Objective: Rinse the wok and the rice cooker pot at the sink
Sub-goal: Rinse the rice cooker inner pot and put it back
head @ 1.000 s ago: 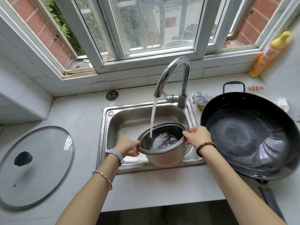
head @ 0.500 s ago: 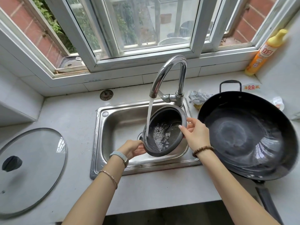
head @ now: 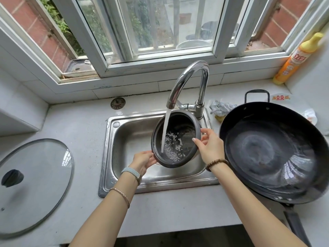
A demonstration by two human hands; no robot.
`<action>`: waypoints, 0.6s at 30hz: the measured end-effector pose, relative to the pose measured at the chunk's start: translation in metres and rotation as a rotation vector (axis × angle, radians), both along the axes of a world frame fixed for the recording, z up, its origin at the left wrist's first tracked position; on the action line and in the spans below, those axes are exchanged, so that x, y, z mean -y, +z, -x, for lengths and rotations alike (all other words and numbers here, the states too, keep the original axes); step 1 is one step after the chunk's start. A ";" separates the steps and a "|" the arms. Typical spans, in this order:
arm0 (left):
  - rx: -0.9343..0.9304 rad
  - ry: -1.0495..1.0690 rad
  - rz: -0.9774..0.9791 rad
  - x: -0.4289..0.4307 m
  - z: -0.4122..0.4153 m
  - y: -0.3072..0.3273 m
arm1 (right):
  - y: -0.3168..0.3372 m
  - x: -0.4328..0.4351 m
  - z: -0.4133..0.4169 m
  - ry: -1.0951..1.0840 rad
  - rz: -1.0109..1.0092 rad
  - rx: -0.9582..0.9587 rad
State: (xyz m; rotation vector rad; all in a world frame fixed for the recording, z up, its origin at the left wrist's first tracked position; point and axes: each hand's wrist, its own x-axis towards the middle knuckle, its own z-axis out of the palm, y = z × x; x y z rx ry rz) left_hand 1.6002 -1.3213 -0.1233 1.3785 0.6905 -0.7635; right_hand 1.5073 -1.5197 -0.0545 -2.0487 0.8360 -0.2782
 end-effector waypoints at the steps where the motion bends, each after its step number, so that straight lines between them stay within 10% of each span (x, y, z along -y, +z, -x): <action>1: 0.014 0.027 0.000 -0.002 -0.002 -0.003 | -0.003 0.000 -0.004 0.008 0.000 -0.001; 18: 0.337 0.067 -0.340 -0.062 -0.023 -0.006 | -0.069 -0.012 -0.085 0.110 -0.274 -0.229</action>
